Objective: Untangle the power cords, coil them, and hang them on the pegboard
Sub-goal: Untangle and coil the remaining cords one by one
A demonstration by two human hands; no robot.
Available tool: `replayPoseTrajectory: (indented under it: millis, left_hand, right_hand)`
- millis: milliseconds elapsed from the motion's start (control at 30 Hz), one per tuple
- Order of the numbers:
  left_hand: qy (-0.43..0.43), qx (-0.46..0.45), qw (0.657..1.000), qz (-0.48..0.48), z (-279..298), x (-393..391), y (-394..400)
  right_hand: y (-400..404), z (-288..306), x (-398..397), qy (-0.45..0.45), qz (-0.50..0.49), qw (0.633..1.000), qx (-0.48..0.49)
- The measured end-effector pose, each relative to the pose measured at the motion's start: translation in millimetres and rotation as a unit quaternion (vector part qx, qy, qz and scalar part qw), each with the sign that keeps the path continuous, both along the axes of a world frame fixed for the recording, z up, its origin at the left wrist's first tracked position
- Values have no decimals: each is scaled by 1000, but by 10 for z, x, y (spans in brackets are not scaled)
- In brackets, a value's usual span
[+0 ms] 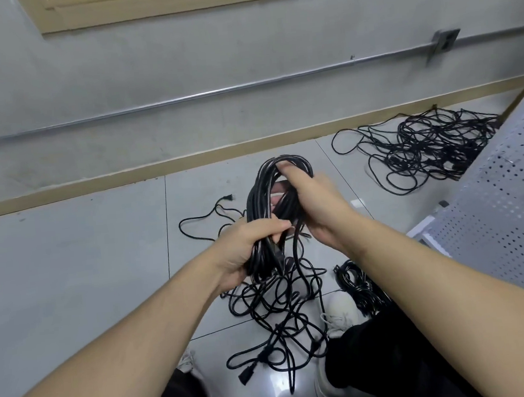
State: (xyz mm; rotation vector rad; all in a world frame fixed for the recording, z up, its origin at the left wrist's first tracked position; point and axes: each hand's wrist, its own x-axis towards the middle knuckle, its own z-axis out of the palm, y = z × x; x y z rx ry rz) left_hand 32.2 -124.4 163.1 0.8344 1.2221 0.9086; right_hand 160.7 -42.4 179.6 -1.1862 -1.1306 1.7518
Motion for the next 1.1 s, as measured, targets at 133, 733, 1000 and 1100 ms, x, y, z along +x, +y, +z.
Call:
replayPoseTrajectory:
  millis: [133, 733, 1000, 1100]
  left_hand:
    - [68, -4, 988, 137, -45, 38, 14]
    - [-171, -55, 979, -95, -69, 106, -46]
    - [-122, -5, 992, 19, 13, -47, 90]
    - [-28, 11, 991, 130, 46, -229, 164]
  right_hand:
    - [23, 21, -16, -99, -68, 987, 105]
    - [98, 122, 146, -31, 49, 998, 10]
    - [-99, -93, 187, -134, 307, 942, 32]
    - [-222, -125, 247, -302, 465, 815, 165]
